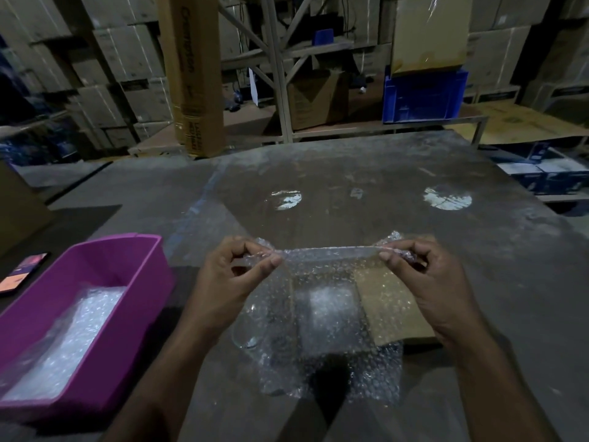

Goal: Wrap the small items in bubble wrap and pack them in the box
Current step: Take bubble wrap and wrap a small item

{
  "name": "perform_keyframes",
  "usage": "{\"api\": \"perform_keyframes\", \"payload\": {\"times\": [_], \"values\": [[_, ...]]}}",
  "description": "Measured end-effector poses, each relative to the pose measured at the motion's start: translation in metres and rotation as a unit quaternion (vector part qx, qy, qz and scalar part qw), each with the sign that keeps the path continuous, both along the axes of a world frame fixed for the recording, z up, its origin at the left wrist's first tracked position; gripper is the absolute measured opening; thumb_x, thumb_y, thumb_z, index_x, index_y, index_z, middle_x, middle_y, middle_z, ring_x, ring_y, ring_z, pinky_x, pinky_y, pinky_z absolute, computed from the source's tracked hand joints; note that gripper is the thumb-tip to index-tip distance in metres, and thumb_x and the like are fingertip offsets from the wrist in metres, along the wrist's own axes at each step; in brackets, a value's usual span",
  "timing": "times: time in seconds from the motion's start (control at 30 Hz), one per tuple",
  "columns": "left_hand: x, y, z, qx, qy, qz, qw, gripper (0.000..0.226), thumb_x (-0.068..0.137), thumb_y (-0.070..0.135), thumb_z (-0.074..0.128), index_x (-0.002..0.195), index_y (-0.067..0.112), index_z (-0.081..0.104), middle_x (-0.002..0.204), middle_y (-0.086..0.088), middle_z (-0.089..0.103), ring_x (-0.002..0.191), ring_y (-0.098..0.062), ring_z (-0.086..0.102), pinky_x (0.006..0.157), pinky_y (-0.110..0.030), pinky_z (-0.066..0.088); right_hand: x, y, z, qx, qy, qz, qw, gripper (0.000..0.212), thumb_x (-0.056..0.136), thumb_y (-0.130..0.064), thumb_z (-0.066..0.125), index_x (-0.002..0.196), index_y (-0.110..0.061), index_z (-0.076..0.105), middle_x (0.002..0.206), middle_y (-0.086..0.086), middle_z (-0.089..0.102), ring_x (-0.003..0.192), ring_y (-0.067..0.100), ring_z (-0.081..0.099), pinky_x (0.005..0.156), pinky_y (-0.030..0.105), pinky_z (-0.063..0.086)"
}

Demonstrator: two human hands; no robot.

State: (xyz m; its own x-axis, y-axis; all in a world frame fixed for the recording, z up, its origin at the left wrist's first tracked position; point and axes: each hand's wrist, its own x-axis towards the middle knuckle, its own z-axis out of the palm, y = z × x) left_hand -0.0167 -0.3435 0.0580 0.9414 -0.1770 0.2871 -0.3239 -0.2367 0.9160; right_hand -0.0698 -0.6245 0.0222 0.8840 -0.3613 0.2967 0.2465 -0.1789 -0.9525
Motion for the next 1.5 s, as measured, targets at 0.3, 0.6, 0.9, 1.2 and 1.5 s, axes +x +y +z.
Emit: {"api": "perform_keyframes", "payload": {"times": [0.3,0.6,0.9,1.2,1.5], "values": [[0.0,-0.01,-0.006,-0.037,0.013,-0.031,0.999,0.017,0.095,0.031,0.065,0.111,0.027,0.063,0.081,0.0,0.066,0.081,-0.017,0.064,0.08,-0.039,0.051,-0.003,0.002,-0.002,0.055,-0.015,0.026,0.998,0.014,0.092,-0.03,0.068,0.088,-0.018,0.074,0.078,0.007,0.069,0.072,0.012,0.061,0.07,0.028,0.049],[0.003,-0.013,-0.016,-0.091,0.025,-0.01,0.995,0.012,0.105,0.017,0.051,0.104,0.029,0.05,0.085,-0.02,0.047,0.076,-0.026,0.048,0.065,-0.045,0.055,-0.003,0.005,-0.003,0.13,-0.012,0.061,0.99,0.025,0.097,-0.019,0.062,0.111,-0.034,0.074,0.087,0.011,0.061,0.076,0.018,0.05,0.07,0.03,0.046],[-0.006,-0.012,-0.009,-0.077,0.072,-0.06,0.993,0.023,0.096,0.022,0.061,0.117,0.021,0.072,0.121,0.015,0.071,0.108,-0.005,0.067,0.084,-0.033,0.057,-0.006,-0.001,-0.001,0.116,0.021,0.111,0.987,0.038,0.075,-0.02,0.079,0.113,-0.019,0.073,0.118,-0.002,0.073,0.1,0.011,0.067,0.079,0.022,0.055],[-0.004,-0.001,-0.01,0.007,0.023,-0.034,0.999,0.015,0.08,0.037,0.081,0.092,0.028,0.078,0.081,-0.001,0.072,0.071,-0.018,0.056,0.069,-0.034,0.046,-0.006,0.003,-0.004,-0.042,0.024,0.037,0.998,0.02,0.075,-0.033,0.081,0.092,-0.024,0.078,0.079,-0.007,0.075,0.069,0.01,0.067,0.067,0.022,0.054],[-0.005,-0.002,-0.007,-0.019,0.006,-0.052,0.998,0.017,0.094,0.028,0.066,0.095,0.012,0.073,0.08,-0.007,0.066,0.076,-0.016,0.063,0.072,-0.037,0.053,-0.005,0.004,-0.003,-0.088,0.008,0.023,0.996,0.022,0.089,-0.043,0.063,0.077,-0.026,0.071,0.082,-0.002,0.067,0.076,0.007,0.063,0.069,0.021,0.047]]}}
